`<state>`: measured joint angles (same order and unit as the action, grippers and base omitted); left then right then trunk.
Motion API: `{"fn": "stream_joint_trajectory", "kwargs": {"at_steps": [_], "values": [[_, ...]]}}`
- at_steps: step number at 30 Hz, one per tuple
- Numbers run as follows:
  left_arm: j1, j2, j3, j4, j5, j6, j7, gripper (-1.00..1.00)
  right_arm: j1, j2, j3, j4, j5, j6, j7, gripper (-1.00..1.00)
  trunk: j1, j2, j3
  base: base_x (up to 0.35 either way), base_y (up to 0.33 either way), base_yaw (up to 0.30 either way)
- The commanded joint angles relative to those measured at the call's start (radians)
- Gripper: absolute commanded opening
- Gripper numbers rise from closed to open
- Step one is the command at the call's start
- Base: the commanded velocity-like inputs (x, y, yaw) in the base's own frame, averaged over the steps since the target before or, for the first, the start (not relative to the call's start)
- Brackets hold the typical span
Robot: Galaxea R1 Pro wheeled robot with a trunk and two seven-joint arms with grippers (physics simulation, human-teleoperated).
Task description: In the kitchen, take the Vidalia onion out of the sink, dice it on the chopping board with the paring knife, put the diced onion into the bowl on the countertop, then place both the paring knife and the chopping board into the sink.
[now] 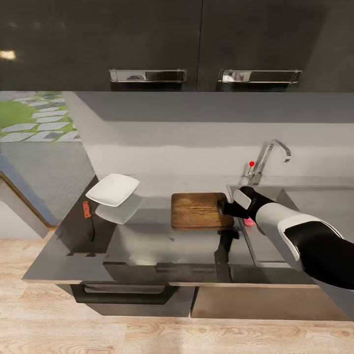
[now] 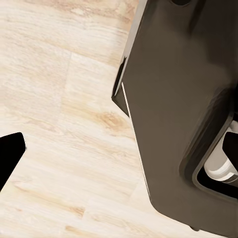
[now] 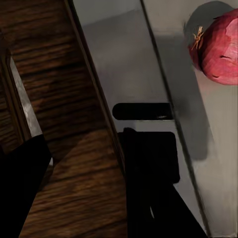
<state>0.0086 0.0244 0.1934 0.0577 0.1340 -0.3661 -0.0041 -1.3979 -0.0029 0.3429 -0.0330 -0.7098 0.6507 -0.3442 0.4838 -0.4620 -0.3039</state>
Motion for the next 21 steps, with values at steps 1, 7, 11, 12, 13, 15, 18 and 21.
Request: {"fn": "stream_joint_trajectory", "kwargs": {"at_steps": [1, 7, 11, 12, 13, 15, 18, 21], "values": [[-0.001, 0.000, 0.000, 0.002, 0.006, -0.005, -0.001, 1.00, 0.016, 0.000, 0.060, -0.001, 0.007, 0.009, -0.008, -1.00, 0.001, -0.001, -0.002, -0.056, 0.219, 0.000], [-0.001, 0.000, 0.000, 0.002, 0.006, -0.005, -0.002, 1.00, 0.016, 0.000, 0.060, -0.001, 0.007, 0.009, -0.007, -1.00, 0.001, -0.001, -0.002, -0.071, 0.259, 0.000], [-0.001, 0.000, 0.000, 0.002, 0.006, -0.005, -0.001, 1.00, 0.016, 0.000, 0.059, 0.000, 0.007, 0.009, -0.007, -1.00, 0.001, -0.001, -0.002, -0.038, 0.136, 0.000], [-0.001, 0.000, 0.000, 0.002, 0.006, -0.005, -0.001, 1.00, 0.016, 0.000, 0.059, 0.000, 0.007, 0.009, -0.007, -1.00, 0.001, -0.001, -0.002, -0.013, 0.046, 0.000], [-0.001, -0.001, 0.000, 0.002, 0.006, -0.005, -0.001, 1.00, 0.016, 0.000, 0.059, 0.001, 0.007, 0.009, -0.007, -1.00, 0.001, -0.001, -0.002, -0.008, 0.030, 0.000], [-0.001, -0.001, 0.000, 0.002, 0.006, -0.005, -0.001, 1.00, 0.016, 0.000, 0.059, 0.001, 0.007, 0.009, -0.007, -1.00, 0.001, -0.001, -0.002, -0.005, 0.019, 0.000], [-0.001, -0.001, 0.000, 0.002, 0.006, -0.005, -0.001, 1.00, 0.016, -0.001, 0.059, 0.001, 0.008, 0.009, -0.007, -1.00, 0.001, -0.001, -0.002, -0.002, 0.007, 0.000], [-0.001, -0.001, 0.000, 0.002, 0.006, -0.005, -0.001, 1.00, 0.016, -0.002, 0.059, 0.001, 0.009, 0.009, -0.008, -1.00, 0.001, -0.001, -0.002, -0.001, 0.003, 0.000]]}}
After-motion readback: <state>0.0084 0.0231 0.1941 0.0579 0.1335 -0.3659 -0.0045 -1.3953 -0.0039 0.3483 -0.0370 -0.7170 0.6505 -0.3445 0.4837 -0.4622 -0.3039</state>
